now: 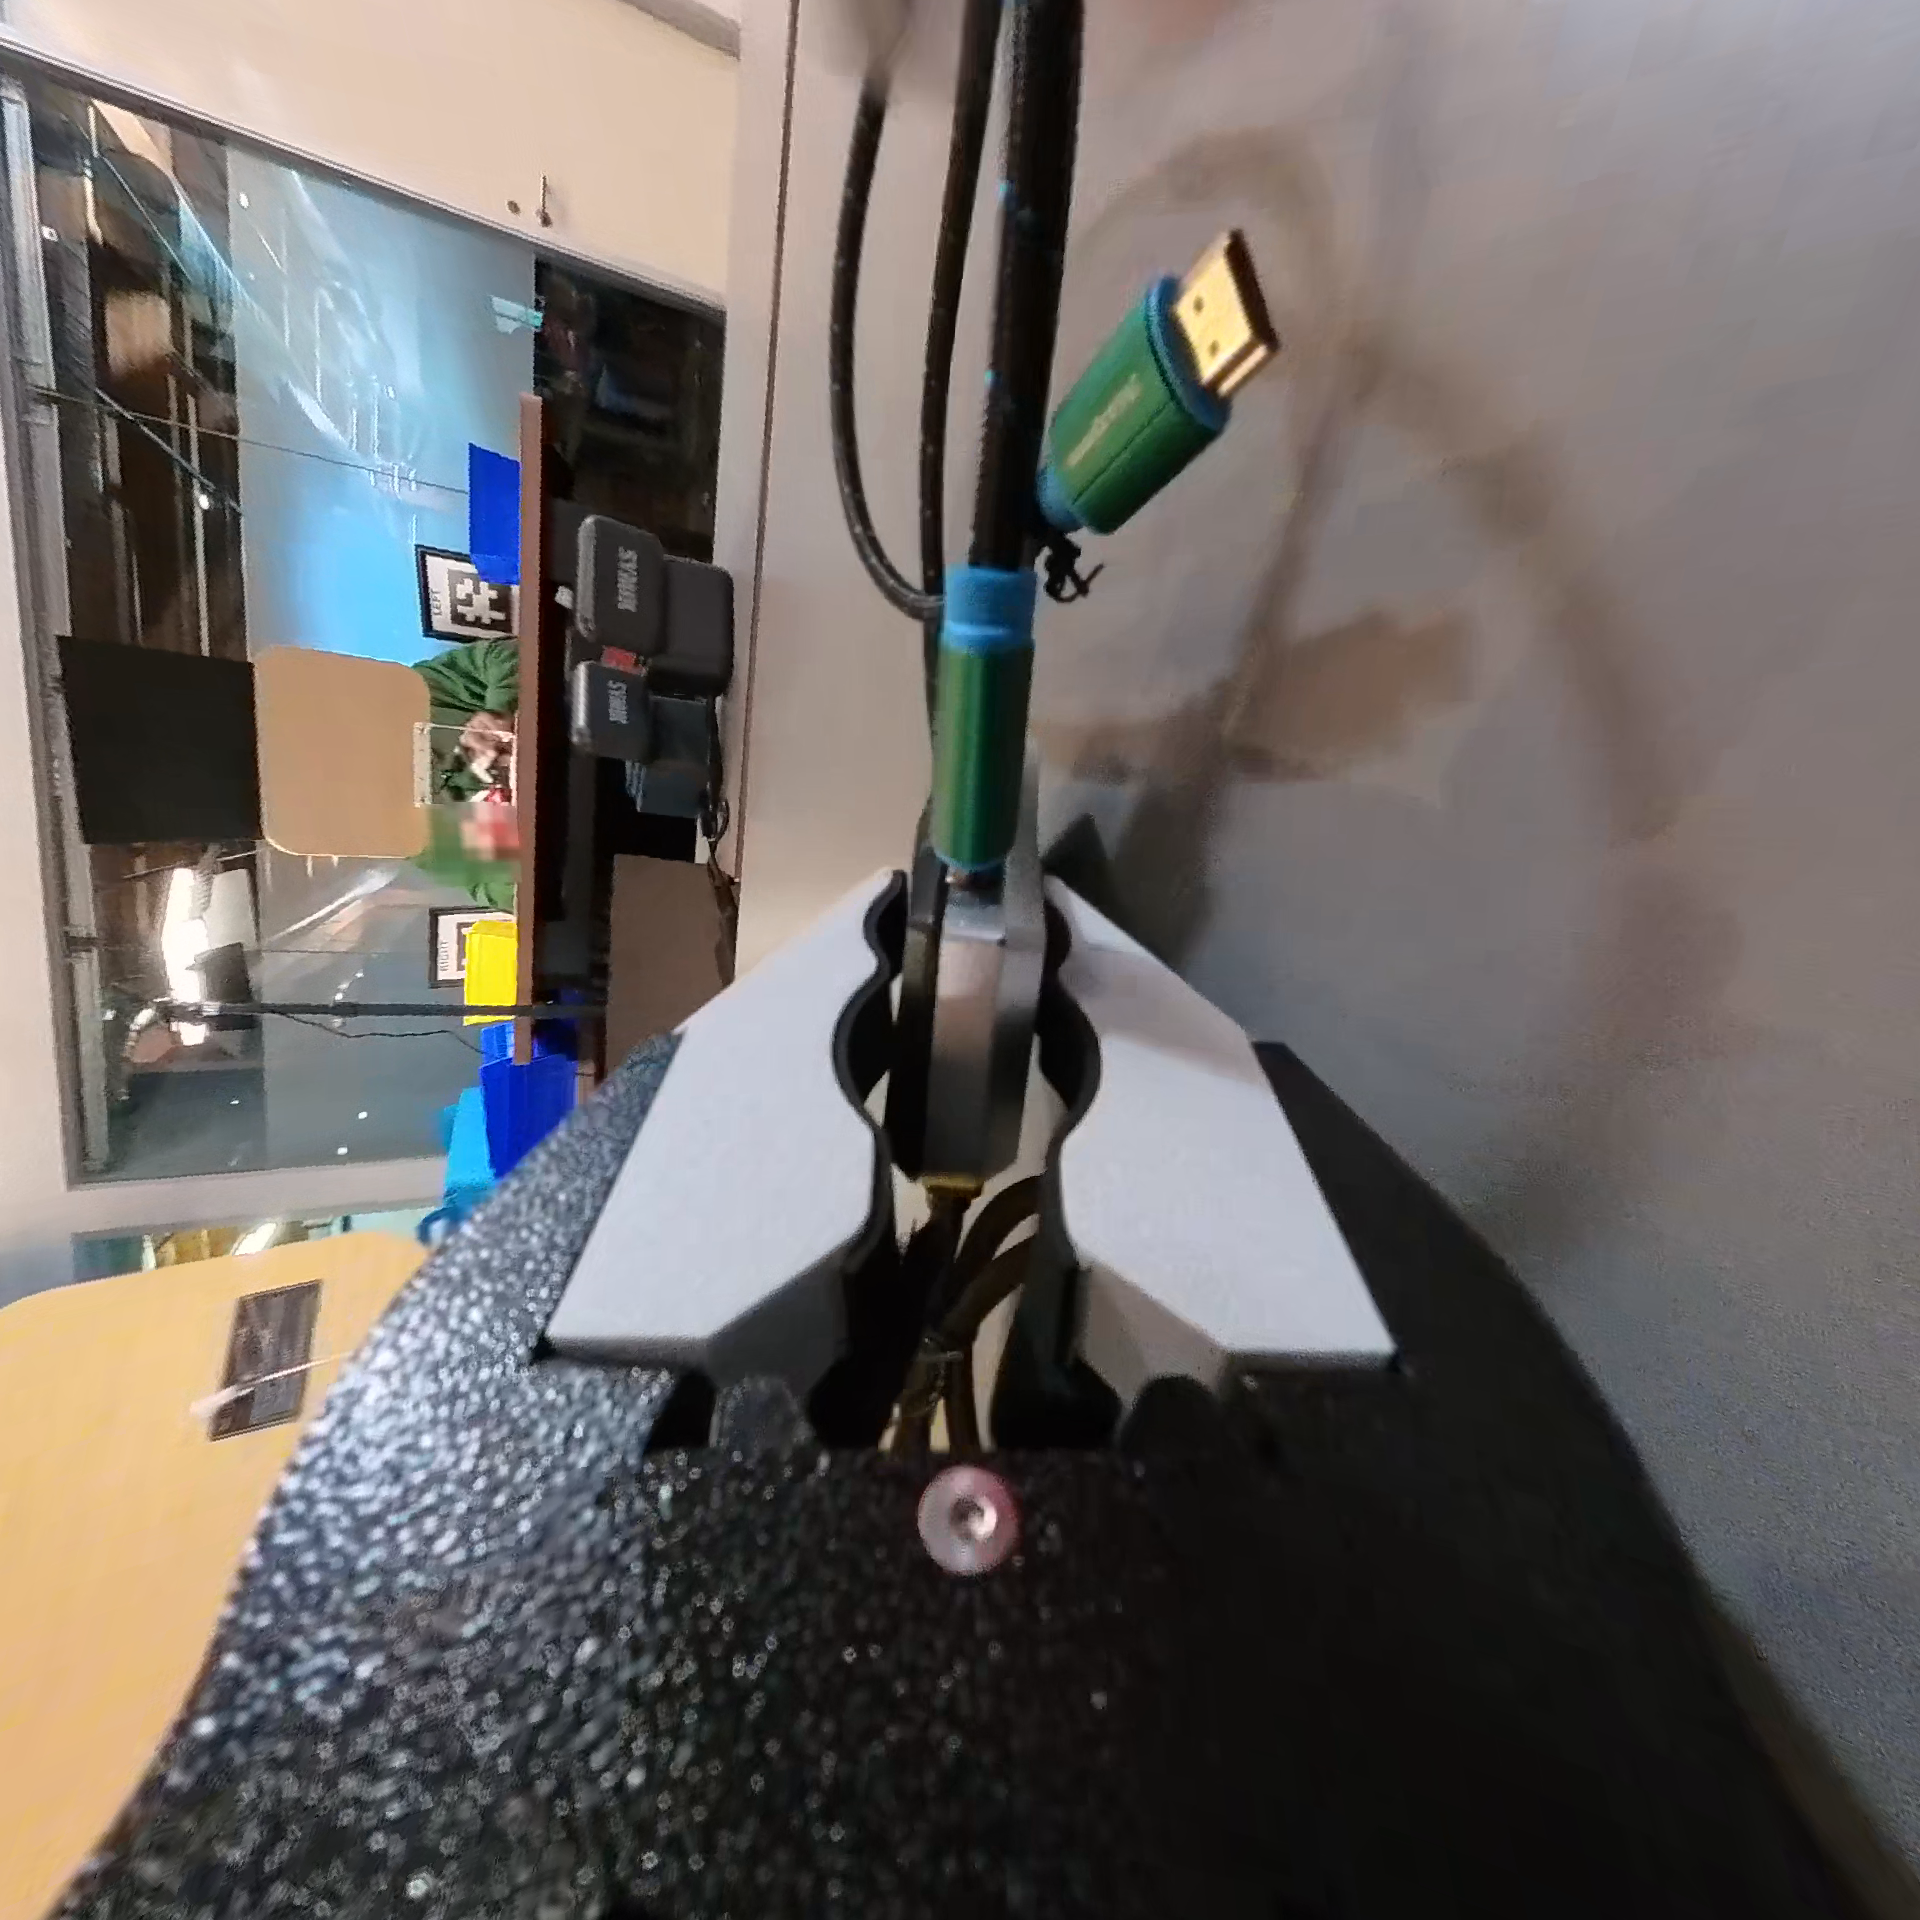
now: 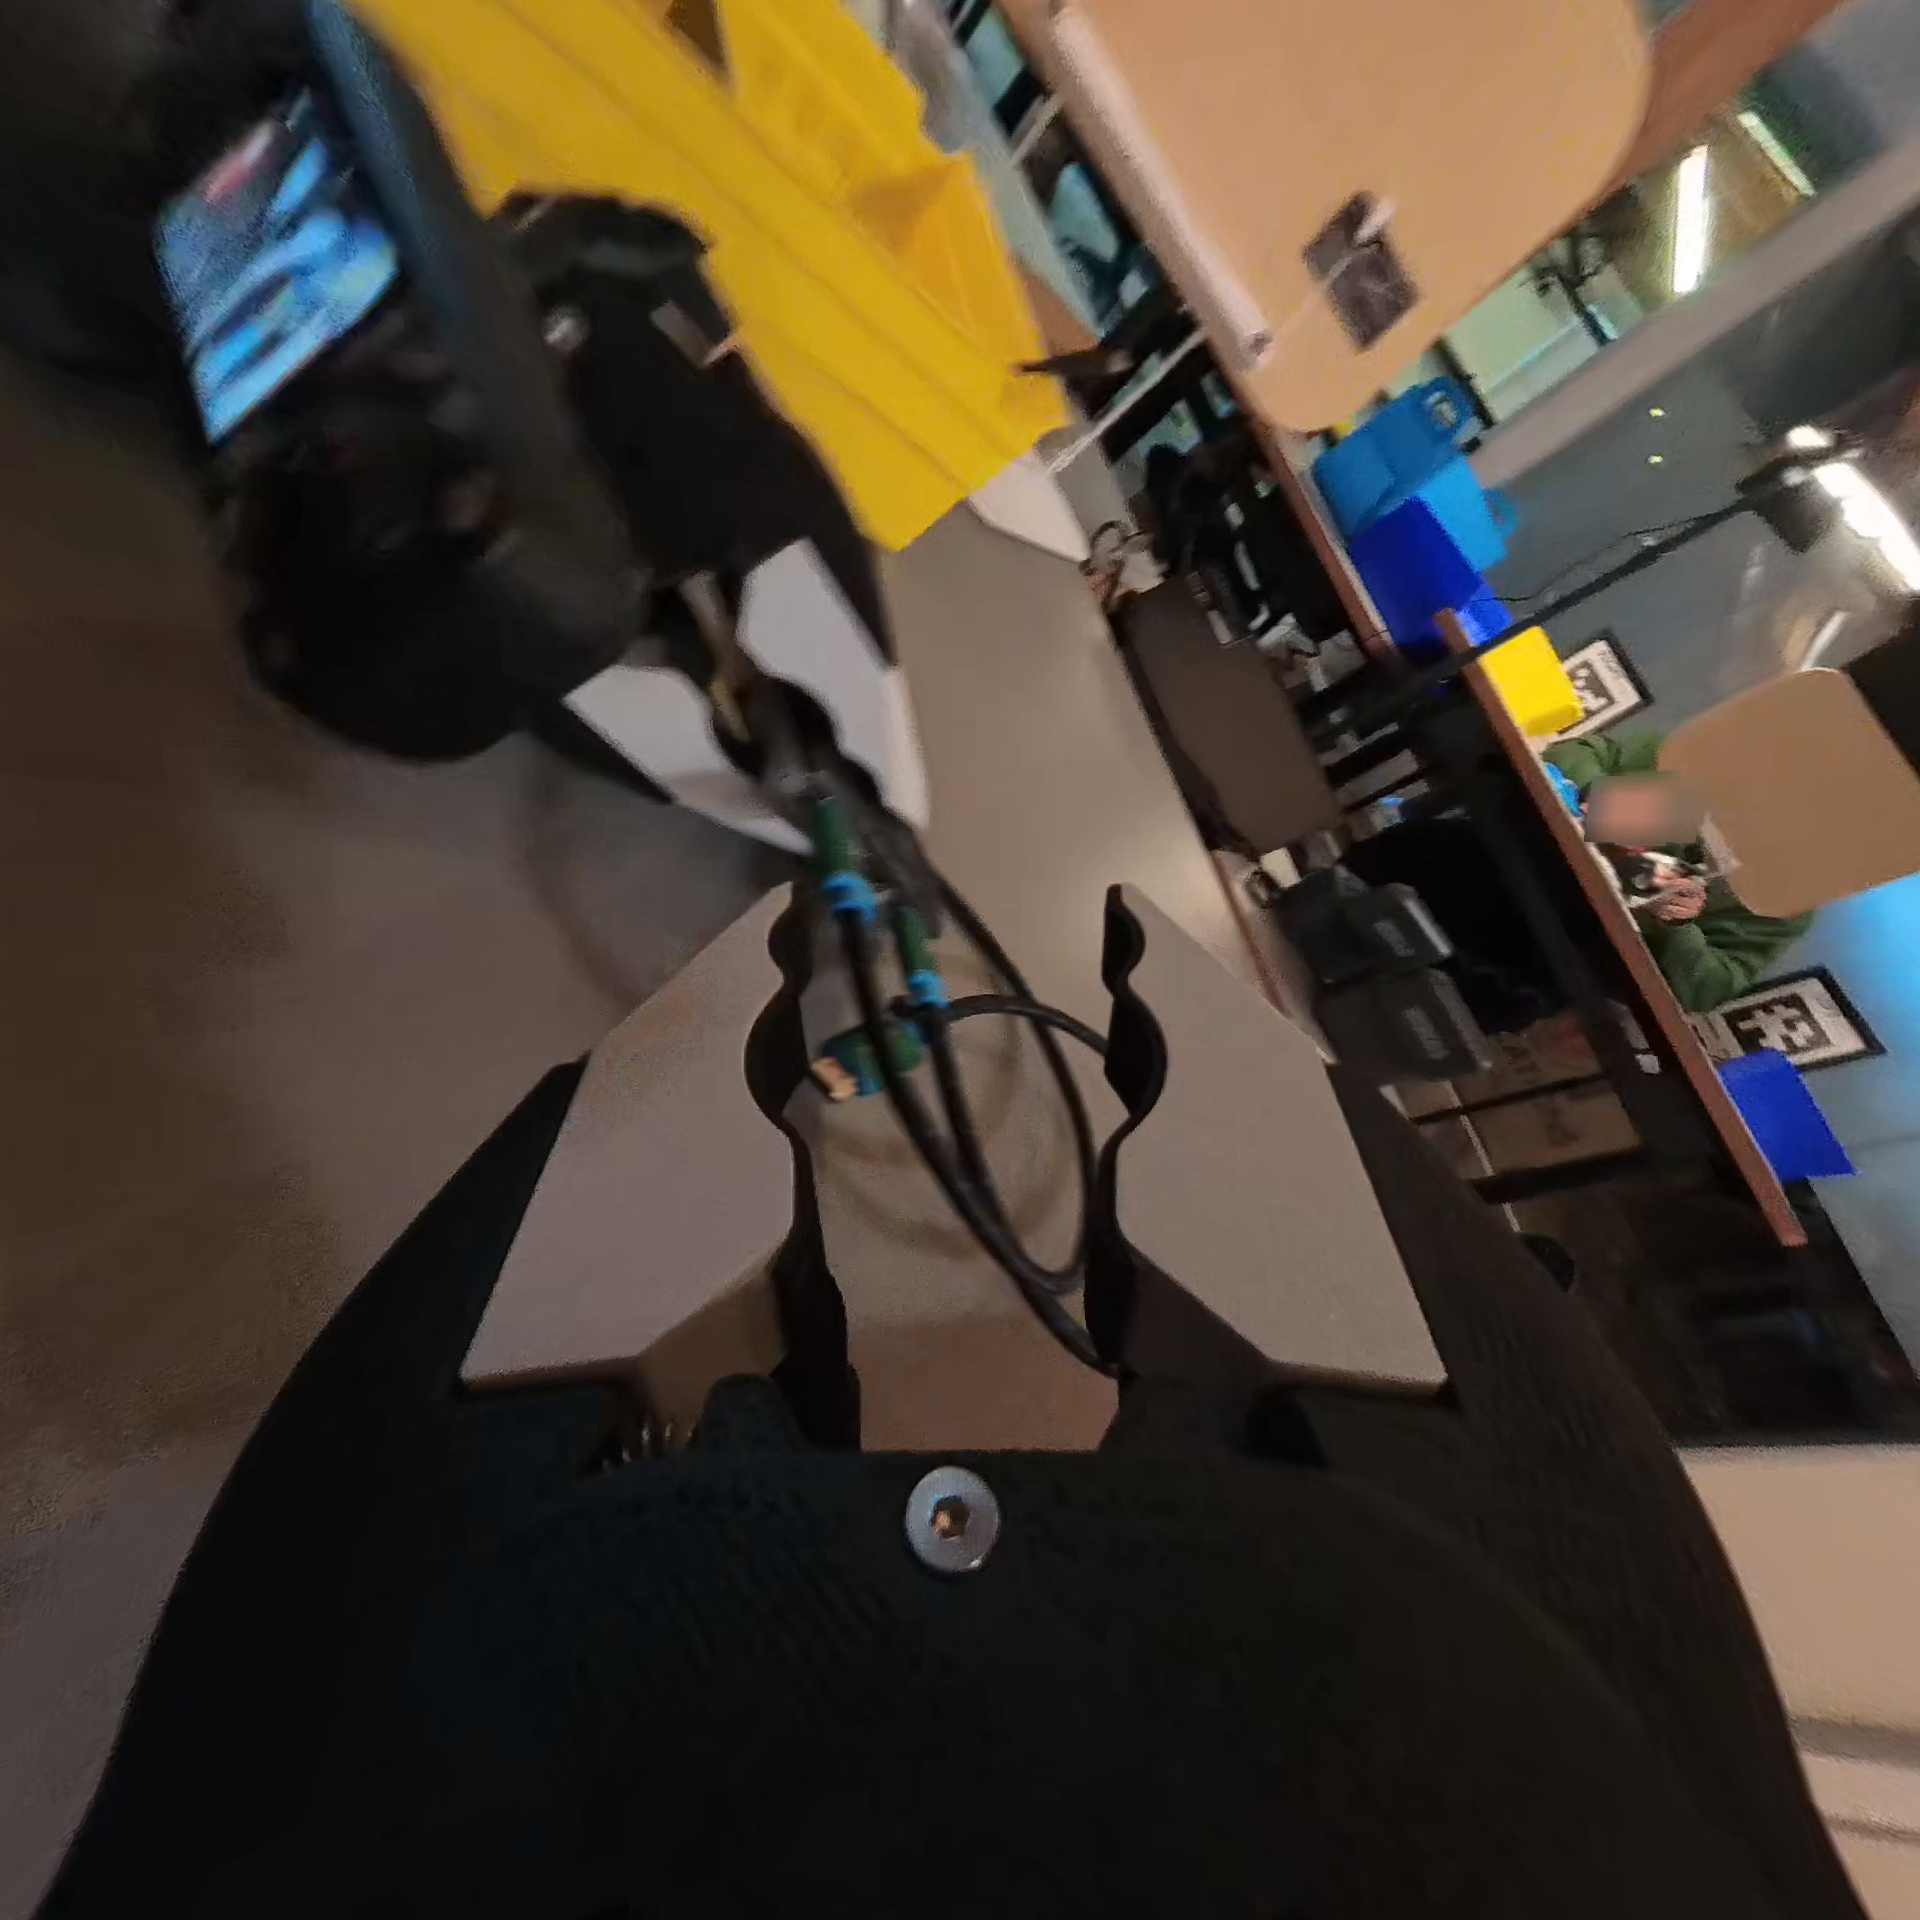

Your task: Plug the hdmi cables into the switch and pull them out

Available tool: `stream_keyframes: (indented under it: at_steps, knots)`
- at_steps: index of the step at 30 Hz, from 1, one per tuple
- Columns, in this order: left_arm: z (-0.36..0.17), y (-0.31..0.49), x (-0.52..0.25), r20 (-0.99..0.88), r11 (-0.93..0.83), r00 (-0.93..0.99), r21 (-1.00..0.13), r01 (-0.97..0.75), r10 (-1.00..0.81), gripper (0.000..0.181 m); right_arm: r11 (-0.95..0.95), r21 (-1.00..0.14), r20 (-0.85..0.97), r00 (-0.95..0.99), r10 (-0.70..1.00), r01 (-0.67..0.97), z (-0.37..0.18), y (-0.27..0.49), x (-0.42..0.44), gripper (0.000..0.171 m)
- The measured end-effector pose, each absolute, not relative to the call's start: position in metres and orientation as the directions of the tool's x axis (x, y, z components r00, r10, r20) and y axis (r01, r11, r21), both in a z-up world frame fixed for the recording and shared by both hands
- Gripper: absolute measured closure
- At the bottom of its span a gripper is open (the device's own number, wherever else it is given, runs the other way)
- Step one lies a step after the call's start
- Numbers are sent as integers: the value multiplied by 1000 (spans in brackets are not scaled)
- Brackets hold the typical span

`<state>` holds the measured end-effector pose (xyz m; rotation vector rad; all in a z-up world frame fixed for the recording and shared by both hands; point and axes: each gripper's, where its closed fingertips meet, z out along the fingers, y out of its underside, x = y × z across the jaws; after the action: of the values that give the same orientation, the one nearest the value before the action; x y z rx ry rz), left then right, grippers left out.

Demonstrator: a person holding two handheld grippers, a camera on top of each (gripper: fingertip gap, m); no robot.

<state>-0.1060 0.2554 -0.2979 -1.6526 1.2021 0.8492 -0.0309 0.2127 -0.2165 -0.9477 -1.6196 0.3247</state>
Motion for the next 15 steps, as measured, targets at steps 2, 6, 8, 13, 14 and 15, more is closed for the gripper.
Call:
stream_keyframes:
  at_steps: [2, 6, 8, 13, 14, 15]
  knots:
    - [-294, 254, -100, -869, -82, 348, -342, -936, -351, 154, 669, -587, 730, -59, 681, 455, -248, 209, -40, 113]
    - [-284, 246, -87, -775, -36, 491, -522, -852, -396, 131, 721, -517, 783, -86, 616, 461, -278, 200, -60, 112]
    - [-282, 243, -95, -802, -54, 484, -499, -865, -350, 124, 743, -471, 823, -66, 564, 475, -282, 202, -66, 113]
    - [-283, 221, -98, -843, -28, 454, -467, -884, -288, 141, 766, -329, 899, -64, 433, 553, -291, 210, -80, 121]
    - [-283, 220, -97, -848, -23, 446, -459, -888, -286, 142, 771, -290, 915, -71, 396, 566, -294, 212, -83, 121]
    - [-283, 219, -96, -850, -22, 445, -458, -889, -282, 142, 775, -263, 927, -73, 368, 575, -296, 213, -86, 125]
